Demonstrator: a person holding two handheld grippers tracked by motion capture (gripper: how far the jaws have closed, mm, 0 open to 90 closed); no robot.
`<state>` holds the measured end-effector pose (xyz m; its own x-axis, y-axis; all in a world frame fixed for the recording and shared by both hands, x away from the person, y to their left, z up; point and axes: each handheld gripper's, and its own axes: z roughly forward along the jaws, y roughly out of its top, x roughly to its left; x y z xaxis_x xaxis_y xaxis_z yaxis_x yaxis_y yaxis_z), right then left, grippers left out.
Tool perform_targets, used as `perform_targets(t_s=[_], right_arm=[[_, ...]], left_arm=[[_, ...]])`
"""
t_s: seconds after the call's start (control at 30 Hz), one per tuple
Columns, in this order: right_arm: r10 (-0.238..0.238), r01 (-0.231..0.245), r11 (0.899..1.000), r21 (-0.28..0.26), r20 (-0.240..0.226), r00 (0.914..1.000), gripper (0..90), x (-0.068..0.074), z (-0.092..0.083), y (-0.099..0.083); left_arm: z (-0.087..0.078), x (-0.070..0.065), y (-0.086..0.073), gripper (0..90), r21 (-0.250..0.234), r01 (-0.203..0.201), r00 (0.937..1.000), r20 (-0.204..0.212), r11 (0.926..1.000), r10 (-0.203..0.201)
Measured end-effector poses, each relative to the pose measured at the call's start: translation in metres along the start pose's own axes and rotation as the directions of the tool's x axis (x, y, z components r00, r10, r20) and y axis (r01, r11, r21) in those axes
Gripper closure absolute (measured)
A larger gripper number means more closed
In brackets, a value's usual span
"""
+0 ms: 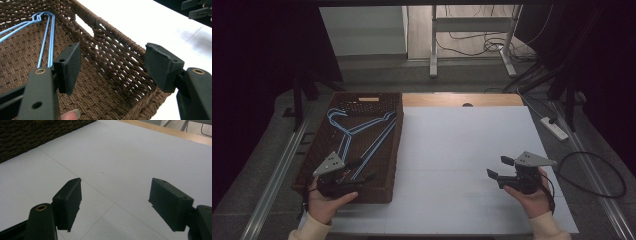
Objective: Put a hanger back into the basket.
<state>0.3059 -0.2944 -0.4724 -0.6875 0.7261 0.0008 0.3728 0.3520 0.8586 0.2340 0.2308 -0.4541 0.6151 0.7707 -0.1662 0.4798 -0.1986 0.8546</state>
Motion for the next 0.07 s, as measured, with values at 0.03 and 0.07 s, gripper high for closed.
perform_targets(t_s=[0.03, 0.07], right_arm=[[0.000, 0.000, 1.000, 0.000, 0.000, 1.0000, 26.7, 0.0000, 0.0000, 0.0000], [0.001, -0.001, 1.000, -0.002, 0.001, 1.0000, 26.8, -0.0005, -0.0005, 0.0000]], left_arm=[[0.0000, 0.0000, 0.0000, 31.2, 0.000, 0.000, 1.0000, 0.000, 1.0000, 0.000], [0.0003, -0.0001, -0.0002, 31.2, 0.001, -0.001, 1.0000, 0.002, 1.0000, 0.001]])
